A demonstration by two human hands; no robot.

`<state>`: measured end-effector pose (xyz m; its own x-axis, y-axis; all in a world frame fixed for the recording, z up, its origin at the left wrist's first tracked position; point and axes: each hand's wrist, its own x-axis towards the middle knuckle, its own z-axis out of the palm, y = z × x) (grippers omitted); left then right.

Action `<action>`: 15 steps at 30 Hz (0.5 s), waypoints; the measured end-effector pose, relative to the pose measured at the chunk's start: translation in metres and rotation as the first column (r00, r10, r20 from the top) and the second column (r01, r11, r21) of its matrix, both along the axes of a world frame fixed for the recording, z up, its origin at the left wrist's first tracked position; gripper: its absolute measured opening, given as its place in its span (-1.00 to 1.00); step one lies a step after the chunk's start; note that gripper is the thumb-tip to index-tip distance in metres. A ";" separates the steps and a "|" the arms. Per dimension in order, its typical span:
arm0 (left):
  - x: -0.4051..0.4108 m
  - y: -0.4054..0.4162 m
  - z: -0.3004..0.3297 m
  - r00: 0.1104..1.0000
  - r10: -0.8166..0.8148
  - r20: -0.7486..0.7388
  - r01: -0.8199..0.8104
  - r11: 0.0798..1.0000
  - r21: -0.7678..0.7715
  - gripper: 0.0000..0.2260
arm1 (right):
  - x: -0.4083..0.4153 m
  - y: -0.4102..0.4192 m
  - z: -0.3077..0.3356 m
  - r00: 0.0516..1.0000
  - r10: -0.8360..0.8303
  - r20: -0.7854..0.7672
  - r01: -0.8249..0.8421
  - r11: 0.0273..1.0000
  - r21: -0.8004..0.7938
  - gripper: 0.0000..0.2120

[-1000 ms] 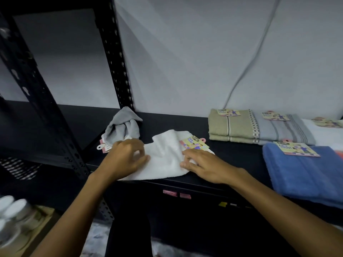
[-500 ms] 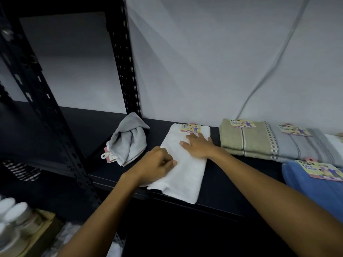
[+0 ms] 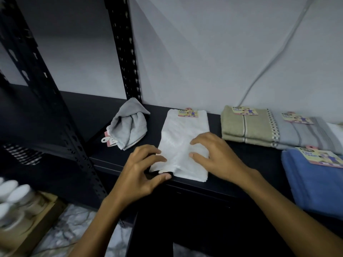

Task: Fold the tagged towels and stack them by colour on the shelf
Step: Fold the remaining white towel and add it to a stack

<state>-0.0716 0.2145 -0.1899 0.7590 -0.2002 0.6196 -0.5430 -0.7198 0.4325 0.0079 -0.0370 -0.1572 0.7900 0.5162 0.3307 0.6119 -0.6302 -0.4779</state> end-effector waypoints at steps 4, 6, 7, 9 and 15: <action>-0.003 -0.009 -0.009 0.996 -0.018 0.086 -0.002 0.973 0.229 -0.71 | -0.052 -0.020 -0.011 0.999 0.031 0.028 -0.028 0.996 -0.086 -0.57; -0.002 -0.010 -0.010 0.993 -0.019 0.117 -0.012 0.966 0.257 -0.77 | -0.060 -0.023 -0.018 0.999 -0.005 0.044 0.011 0.992 -0.125 -0.60; -0.003 -0.010 -0.011 0.990 -0.026 0.136 -0.009 0.966 0.257 -0.80 | -0.061 -0.023 -0.020 0.999 -0.025 0.046 0.030 0.993 -0.112 -0.66; -0.005 -0.011 -0.011 0.983 -0.040 0.180 -0.009 0.964 0.266 -0.85 | -0.061 -0.023 -0.023 0.996 -0.053 0.065 0.057 0.996 -0.065 -0.80; -0.003 -0.013 -0.008 0.970 -0.010 0.244 -0.073 0.941 0.329 -0.85 | -0.065 -0.018 -0.017 0.982 -0.125 0.142 0.122 0.992 0.024 -0.93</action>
